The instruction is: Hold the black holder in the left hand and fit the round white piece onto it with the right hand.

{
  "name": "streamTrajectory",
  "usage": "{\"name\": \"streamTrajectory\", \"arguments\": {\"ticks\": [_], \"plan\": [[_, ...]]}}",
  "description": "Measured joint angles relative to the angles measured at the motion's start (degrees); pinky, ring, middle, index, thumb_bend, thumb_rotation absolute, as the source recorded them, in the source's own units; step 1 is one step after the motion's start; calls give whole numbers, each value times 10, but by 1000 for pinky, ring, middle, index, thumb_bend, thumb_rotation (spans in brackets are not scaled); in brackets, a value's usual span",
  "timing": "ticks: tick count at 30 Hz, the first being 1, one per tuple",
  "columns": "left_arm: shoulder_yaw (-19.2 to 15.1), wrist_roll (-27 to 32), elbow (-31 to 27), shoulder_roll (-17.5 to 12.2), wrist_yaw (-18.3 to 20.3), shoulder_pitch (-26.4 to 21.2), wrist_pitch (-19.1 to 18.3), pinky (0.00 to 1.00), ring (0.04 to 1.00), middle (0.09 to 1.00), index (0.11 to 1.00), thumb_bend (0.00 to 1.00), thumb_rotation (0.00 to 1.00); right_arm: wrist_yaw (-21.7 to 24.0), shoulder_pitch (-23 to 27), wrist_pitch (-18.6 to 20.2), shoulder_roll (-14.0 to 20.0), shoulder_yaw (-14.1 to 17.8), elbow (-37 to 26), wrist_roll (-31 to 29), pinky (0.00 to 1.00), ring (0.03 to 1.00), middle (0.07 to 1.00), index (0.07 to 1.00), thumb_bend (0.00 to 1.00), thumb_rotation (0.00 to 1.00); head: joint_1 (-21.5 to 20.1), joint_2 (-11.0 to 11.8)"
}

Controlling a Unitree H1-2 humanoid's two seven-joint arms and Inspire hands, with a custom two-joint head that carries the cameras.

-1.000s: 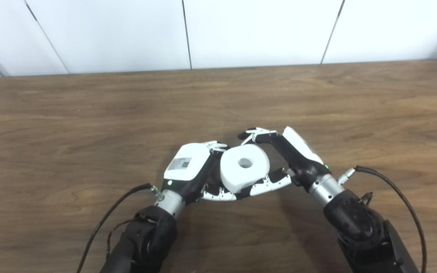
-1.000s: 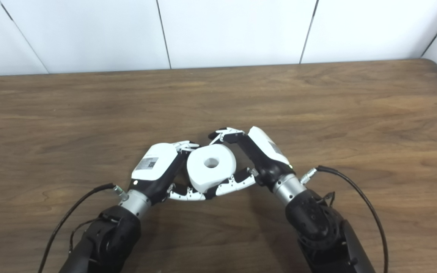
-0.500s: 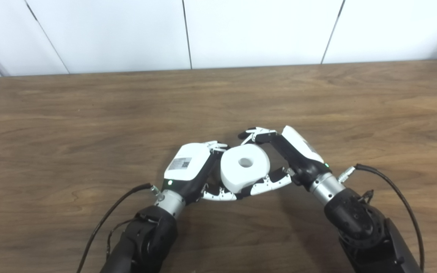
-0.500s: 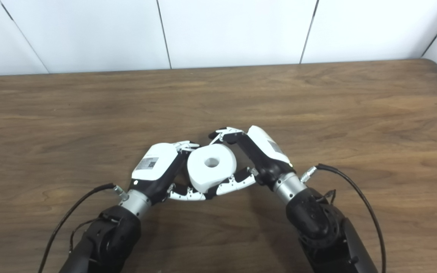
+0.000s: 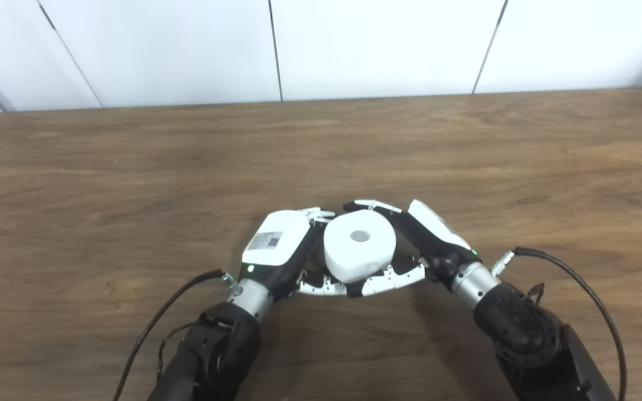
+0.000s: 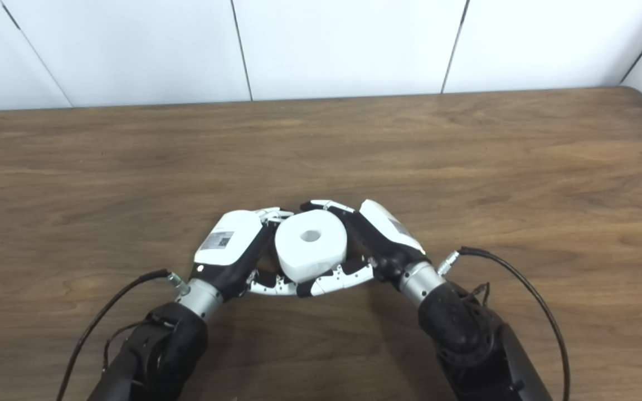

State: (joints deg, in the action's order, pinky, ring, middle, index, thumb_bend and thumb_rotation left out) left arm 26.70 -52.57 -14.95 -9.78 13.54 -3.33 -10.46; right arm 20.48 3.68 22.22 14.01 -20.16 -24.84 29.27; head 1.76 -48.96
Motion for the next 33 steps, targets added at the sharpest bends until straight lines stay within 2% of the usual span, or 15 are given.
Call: {"name": "streamTrajectory", "arguments": {"ticks": [8, 14, 20, 23, 27, 33], "plan": [[2, -2, 0, 0, 0, 0, 0, 852, 870, 807, 486, 522, 52, 5, 4, 6, 2, -2, 0, 0, 831, 935, 877, 868, 1000, 403, 1, 1], [3, -2, 0, 0, 0, 0, 0, 856, 869, 807, 486, 522, 52, 8, 6, 6, 6, -1, -1, -4, 841, 954, 889, 906, 1000, 446, 1, 1], [4, -2, 0, 0, 1, -1, 0, 859, 870, 809, 486, 522, 52, 38, 23, 28, 17, 1, -8, -10, 885, 991, 940, 957, 1000, 482, 2, 4], [5, -2, 0, 0, 1, -2, 0, 858, 868, 807, 486, 522, 52, 59, 29, 44, 19, 11, -15, -15, 923, 1000, 973, 988, 1000, 464, 2, 4], [5, -2, 0, 0, 1, -2, 0, 858, 869, 807, 486, 523, 52, 86, 32, 47, 20, 41, -30, -24, 976, 1000, 996, 1000, 1000, 467, 3, 2], [5, -2, 0, 0, 1, -2, 0, 859, 870, 807, 486, 523, 52, 107, 47, 47, 32, 47, -46, -22, 994, 1000, 1000, 1000, 1000, 496, 2, 3]]}}
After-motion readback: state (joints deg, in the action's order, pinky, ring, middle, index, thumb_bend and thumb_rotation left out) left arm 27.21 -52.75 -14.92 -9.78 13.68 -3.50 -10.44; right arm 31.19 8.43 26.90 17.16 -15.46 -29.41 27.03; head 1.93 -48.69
